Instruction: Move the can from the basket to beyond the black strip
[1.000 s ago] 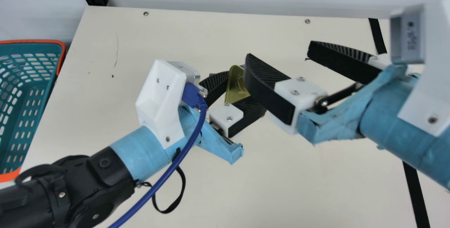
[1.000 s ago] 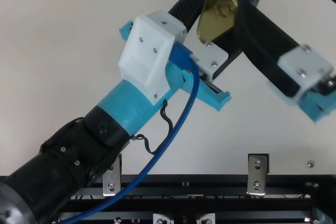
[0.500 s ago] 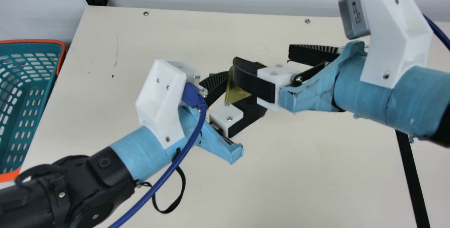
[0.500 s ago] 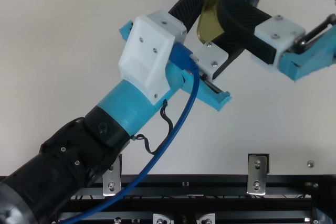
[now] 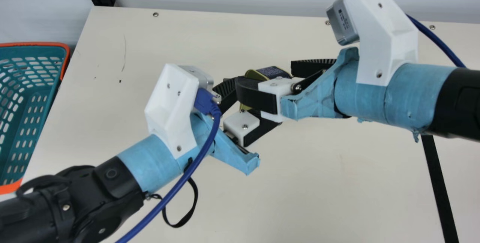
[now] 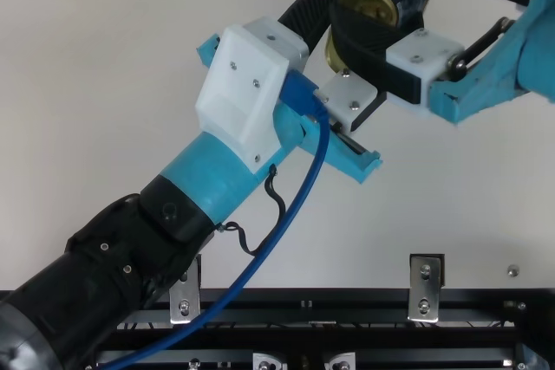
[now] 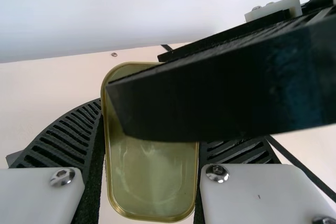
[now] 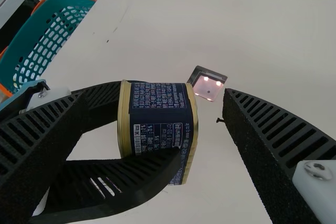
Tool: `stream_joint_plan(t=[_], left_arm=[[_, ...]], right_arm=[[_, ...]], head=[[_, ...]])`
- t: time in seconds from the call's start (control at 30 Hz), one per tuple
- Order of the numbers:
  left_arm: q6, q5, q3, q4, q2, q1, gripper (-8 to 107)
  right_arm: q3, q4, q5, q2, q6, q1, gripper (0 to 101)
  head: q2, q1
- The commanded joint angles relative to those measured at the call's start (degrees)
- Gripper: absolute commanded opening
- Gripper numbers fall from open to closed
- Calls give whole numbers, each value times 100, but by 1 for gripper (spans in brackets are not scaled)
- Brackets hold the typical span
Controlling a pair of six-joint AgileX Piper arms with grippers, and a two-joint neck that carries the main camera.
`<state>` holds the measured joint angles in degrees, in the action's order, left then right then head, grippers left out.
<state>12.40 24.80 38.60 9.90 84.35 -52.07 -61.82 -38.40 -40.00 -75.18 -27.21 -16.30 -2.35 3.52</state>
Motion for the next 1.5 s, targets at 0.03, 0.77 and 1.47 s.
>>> stream_joint_plan(t=[0.03,0.77,1.47], left_arm=[[0,0,0,0,0,0,10],[0,0,0,0,0,0,50],[-85,-439,-66,-115,-108,-107,90]], right_arm=[[-22,72,-6,-35,52,-38,101],[-53,388,191,-189,471,-239,0],[150,716,499,53,773,-143,0]], head=[[1,10],[1,10],[1,10]])
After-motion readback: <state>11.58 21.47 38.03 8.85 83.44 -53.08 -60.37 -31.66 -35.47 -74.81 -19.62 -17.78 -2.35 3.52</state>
